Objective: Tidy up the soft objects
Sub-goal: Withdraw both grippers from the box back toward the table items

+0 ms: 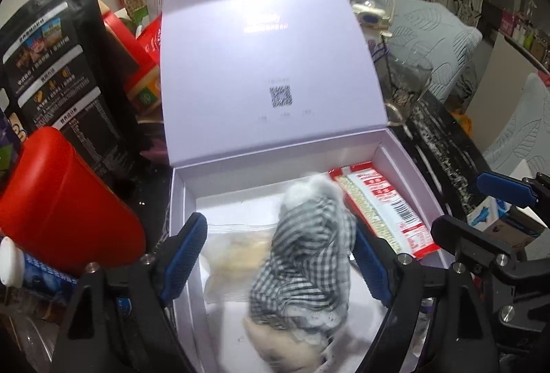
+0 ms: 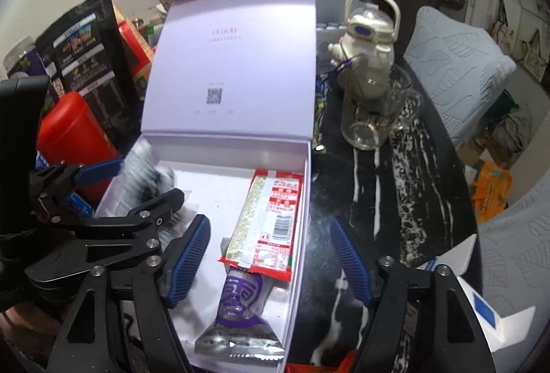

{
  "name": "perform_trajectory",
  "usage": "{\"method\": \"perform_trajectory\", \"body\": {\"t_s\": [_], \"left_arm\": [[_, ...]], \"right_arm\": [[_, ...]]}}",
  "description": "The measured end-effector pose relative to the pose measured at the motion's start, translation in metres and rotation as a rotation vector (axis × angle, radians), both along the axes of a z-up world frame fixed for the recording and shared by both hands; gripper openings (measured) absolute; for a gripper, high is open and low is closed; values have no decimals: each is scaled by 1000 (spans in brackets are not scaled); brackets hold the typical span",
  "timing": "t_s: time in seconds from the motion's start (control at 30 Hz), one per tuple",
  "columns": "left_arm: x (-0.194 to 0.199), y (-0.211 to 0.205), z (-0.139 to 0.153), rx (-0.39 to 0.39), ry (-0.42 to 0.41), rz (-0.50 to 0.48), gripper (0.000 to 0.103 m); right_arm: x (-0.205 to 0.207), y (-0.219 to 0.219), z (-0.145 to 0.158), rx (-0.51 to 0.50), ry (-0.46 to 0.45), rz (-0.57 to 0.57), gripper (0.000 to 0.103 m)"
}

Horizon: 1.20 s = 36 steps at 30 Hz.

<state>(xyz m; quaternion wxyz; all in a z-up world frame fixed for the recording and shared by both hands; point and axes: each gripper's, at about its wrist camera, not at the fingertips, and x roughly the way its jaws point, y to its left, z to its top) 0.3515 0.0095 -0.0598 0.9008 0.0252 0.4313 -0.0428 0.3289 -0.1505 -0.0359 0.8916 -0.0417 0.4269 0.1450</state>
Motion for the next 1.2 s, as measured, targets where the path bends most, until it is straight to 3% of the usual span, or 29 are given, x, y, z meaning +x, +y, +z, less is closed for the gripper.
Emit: {"method": "perform_trajectory", "body": {"t_s": [0.07,0.47,0.8,1.0,1.2], "left_arm": [[-4,0,6,4,-18,6,98],[-30,4,48,-15,-127,4,99],[-81,5,93,-25,-306,-11,99],[-113,14,101,-42,-319,-11,99],[-146,21,102,-55,-326,-21,99]], "right_arm": [[-3,-2,6,6,-14,-2,75],[-22,-12,41,34,-106,-10,76],[-65,-17,87,54,-261,10,76],[-97,-16,103,72,-315,30,79],[-124,-14,99,50,-313,45,79]]}}
